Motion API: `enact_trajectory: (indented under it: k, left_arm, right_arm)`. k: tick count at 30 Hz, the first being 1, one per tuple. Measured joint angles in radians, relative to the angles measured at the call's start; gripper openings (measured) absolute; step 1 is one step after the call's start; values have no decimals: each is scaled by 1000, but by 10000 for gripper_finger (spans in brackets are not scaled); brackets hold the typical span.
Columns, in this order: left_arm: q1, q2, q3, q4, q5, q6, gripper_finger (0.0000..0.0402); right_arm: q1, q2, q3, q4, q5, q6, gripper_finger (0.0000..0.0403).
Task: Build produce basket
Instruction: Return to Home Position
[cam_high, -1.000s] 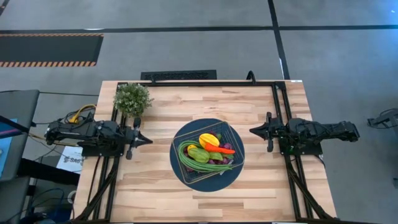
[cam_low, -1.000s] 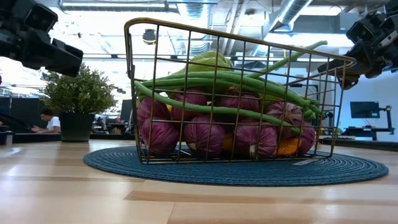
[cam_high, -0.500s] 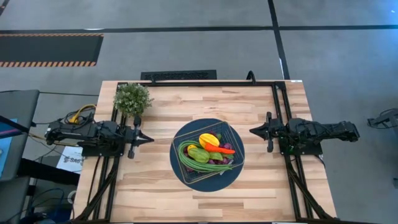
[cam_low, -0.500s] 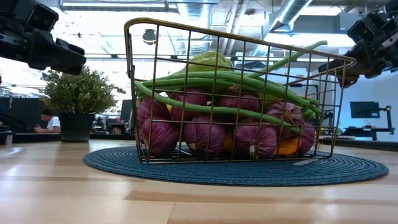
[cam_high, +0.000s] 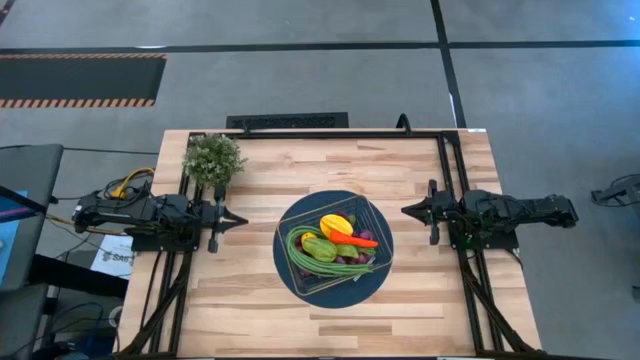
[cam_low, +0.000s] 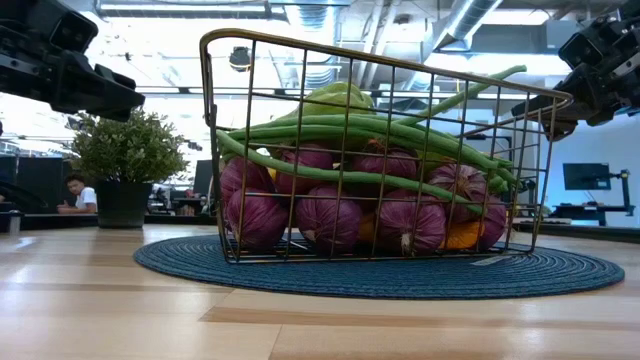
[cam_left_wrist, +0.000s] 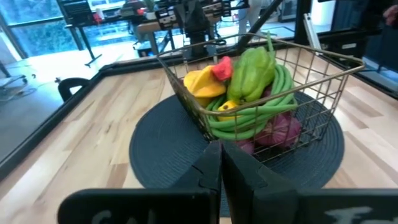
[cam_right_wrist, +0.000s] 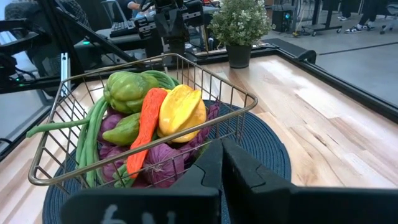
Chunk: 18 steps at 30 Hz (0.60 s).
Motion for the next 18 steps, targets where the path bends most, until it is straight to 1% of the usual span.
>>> enact_trajectory:
  k: [18]
  left_arm:
    - [0,0,-1,-2,-8,-25,0]
  right_arm:
    - [0,0,0,0,0,27,25]
